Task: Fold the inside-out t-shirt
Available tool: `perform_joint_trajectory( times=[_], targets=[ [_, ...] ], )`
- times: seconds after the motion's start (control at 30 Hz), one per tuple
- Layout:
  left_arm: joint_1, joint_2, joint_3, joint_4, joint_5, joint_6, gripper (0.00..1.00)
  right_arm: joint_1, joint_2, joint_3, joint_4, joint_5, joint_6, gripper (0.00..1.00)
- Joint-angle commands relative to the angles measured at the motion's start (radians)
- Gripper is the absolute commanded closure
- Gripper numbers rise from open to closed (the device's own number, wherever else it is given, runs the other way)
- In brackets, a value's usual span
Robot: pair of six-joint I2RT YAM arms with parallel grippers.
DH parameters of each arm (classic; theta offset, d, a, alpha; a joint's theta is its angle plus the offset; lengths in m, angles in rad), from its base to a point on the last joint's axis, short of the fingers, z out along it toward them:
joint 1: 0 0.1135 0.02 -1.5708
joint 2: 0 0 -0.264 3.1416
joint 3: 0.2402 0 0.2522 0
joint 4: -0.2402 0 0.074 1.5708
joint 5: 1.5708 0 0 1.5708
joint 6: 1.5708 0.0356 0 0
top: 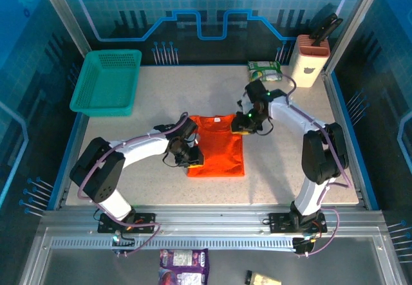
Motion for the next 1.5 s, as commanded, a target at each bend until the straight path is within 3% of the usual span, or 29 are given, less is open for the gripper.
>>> perform_joint_trajectory(
  times=[0.0,0.3,0.57,0.93,1.23,1.47],
  targets=[
    [0.007,-0.026,0.012,-0.037,-0.046,-0.026,0.79,-0.029,0.095,0.106,-0.11,0.15,-0.063,0.65],
    [0.009,-0.038,-0.014,-0.034,-0.049,-0.03,0.79,-0.056,0.317,0.301,-0.124,0.195,-0.069,0.62],
    [0.007,-0.041,-0.017,-0.031,-0.042,-0.035,0.79,-0.046,0.406,0.325,-0.111,0.153,-0.04,0.61],
    [0.008,-0.032,-0.015,-0.039,-0.041,-0.03,0.79,-0.001,0.455,0.333,-0.123,0.182,-0.001,0.63],
    [0.01,-0.034,-0.012,-0.041,-0.041,-0.03,0.79,0.043,0.47,0.354,-0.135,0.213,0.029,0.71],
    [0.012,-0.04,-0.018,-0.047,-0.044,-0.03,0.79,0.043,0.475,0.341,-0.119,0.181,0.062,0.69]
  ],
)
